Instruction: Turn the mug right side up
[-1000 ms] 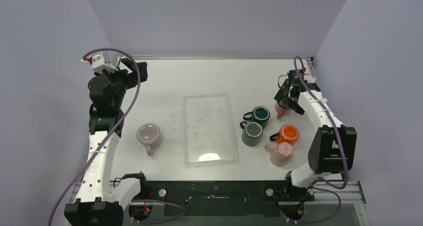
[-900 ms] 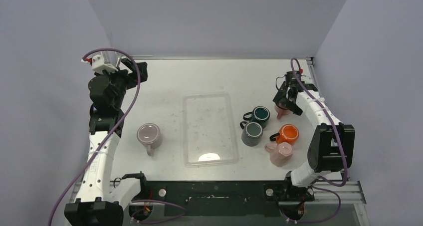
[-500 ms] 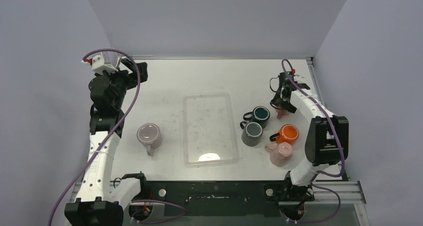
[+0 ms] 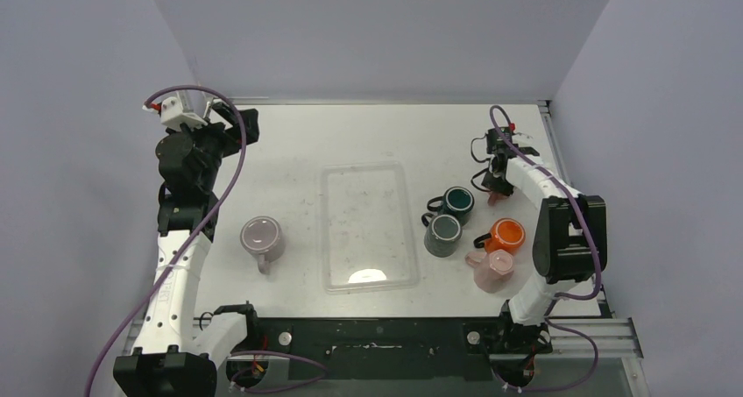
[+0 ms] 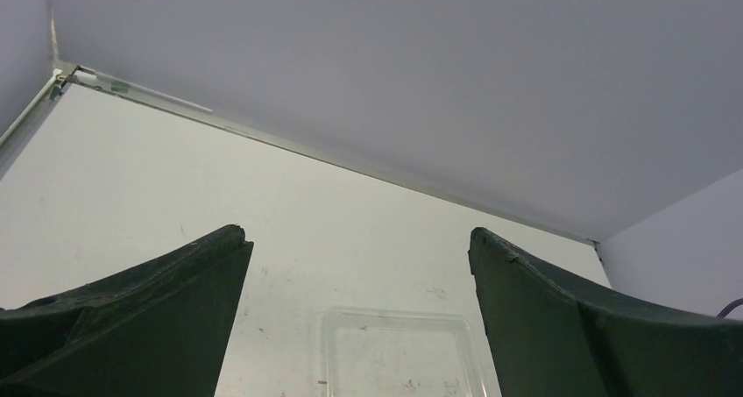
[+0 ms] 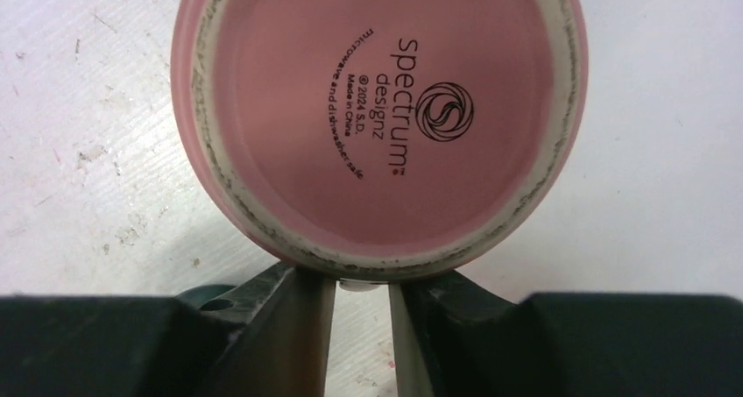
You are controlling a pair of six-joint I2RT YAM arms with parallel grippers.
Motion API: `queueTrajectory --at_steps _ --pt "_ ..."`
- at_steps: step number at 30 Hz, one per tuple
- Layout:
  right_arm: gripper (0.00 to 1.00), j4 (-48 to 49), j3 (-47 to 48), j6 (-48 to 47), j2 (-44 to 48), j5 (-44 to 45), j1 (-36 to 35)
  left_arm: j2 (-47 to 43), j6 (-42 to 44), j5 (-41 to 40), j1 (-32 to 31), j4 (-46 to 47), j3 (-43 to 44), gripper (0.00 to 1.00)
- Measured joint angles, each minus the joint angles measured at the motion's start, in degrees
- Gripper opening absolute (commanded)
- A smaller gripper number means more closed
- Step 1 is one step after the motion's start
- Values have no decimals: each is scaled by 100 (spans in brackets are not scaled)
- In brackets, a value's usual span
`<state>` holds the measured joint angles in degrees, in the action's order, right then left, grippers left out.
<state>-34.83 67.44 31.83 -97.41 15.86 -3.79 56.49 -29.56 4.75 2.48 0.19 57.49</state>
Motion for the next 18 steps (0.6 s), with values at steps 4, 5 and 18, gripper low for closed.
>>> queueTrajectory --at_steps 4,5,18 --pt "5 70 0 -33 -11 129 0 0 -11 -13 0 0 -2 96" --pt "5 101 0 -42 -11 151 0 0 -20 -22 0 0 -4 96" --pt "5 671 -382 -181 330 295 7 2 -332 -37 0 -4 -28 96"
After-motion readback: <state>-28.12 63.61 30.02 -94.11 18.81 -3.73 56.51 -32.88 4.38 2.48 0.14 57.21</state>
